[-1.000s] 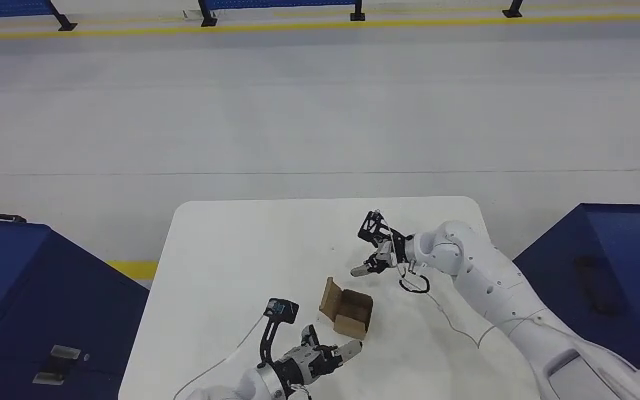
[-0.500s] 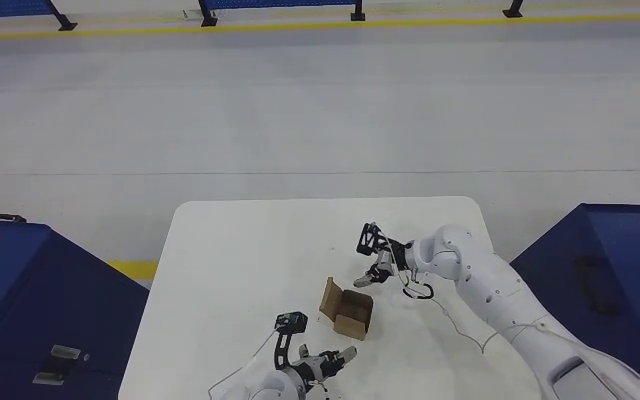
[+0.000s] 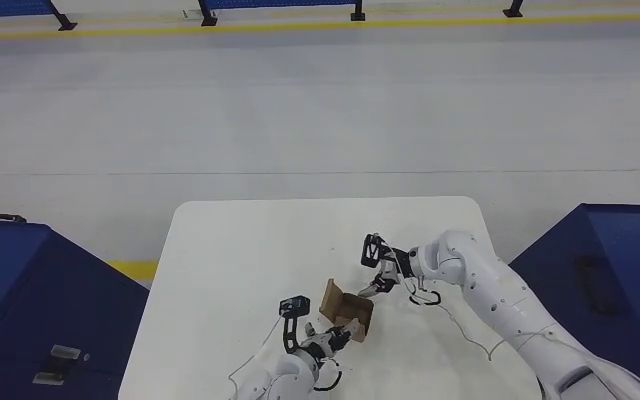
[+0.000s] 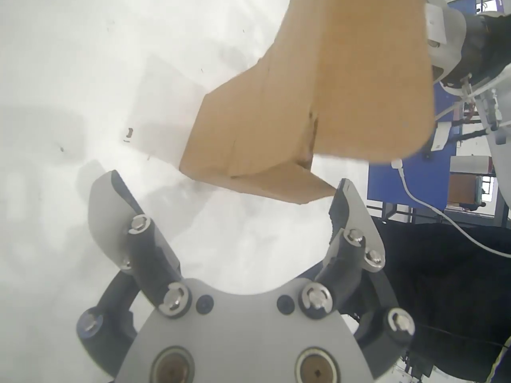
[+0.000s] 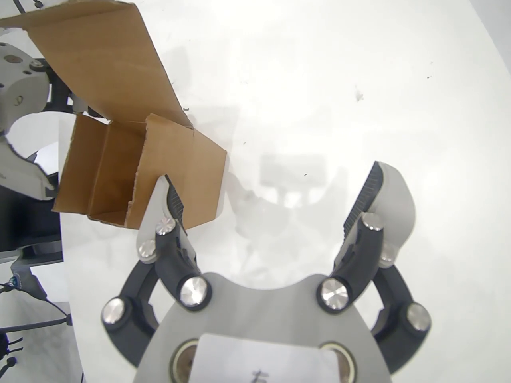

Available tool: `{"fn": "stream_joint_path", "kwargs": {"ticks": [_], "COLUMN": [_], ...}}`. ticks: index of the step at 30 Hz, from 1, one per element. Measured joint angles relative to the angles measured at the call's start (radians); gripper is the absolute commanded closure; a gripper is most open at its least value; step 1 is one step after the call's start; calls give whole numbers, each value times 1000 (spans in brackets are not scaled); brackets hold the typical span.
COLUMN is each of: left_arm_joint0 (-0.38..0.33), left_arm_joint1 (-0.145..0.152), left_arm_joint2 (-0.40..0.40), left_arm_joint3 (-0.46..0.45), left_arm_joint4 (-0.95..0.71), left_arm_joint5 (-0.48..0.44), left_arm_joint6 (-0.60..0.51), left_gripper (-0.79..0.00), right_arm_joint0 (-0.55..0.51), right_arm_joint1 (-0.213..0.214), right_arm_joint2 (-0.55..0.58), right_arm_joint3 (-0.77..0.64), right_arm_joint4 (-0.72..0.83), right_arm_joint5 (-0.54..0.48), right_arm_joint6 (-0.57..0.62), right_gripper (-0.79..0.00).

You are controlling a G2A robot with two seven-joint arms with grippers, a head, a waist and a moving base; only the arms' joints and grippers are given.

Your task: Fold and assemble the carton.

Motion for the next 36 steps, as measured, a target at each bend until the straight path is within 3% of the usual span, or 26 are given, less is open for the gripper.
{"fn": "stream_joint_path", "kwargs": {"ticks": [8, 24, 36], "left_arm_joint0": [-36, 44, -21], "left_arm_joint1": [-13, -1, -21], "left_arm_joint2": [21, -15, 17], "left_arm_joint3": [41, -22, 78], "left_arm_joint4": [-10, 32, 27], "left_arm_joint5": [28, 37, 86], "left_arm_joint6": [-4, 27, 14], "left_gripper": [-785, -785, -785], "right_arm_joint0": [-17, -47, -64], "right_arm_joint1": [8, 24, 21], "right_arm_joint2": [16, 53, 36], "right_arm_joint3": [-23, -86, -118], "right_arm_joint4": [-15, -27, -42], "right_arm_joint5": [-7, -9, 19], "right_arm_joint6": [-7, 5, 34], "right_gripper": [-785, -785, -785]}}
